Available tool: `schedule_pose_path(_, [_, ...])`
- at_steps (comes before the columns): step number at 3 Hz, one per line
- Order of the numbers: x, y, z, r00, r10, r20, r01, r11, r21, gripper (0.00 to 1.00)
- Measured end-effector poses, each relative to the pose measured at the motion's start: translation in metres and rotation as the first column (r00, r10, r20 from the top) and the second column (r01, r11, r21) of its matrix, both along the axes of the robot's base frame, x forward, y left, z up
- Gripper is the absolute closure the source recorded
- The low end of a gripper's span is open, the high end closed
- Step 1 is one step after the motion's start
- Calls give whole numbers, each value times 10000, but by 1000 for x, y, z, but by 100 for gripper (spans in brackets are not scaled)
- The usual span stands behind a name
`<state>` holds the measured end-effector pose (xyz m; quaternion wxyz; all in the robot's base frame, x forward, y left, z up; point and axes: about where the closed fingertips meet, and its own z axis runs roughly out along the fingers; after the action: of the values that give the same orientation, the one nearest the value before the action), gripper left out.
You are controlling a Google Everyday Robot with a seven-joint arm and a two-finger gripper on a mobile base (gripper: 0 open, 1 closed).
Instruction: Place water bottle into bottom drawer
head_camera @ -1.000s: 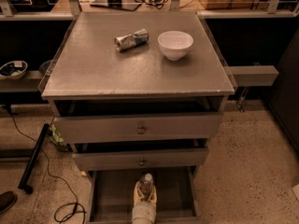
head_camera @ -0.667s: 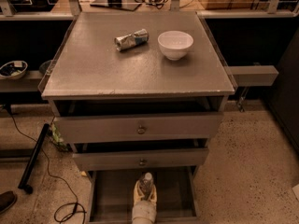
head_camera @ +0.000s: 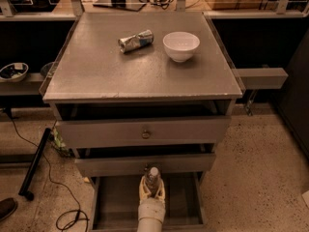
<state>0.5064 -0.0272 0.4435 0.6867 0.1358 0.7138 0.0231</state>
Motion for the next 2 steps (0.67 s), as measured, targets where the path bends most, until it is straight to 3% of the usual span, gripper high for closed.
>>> schedule_pose_path(1, [0,0,0,10000,0,0,0,10000,0,100])
schedule_pose_path(2, [2,-12,-7,9991,-418,40,419,9987,-303,100])
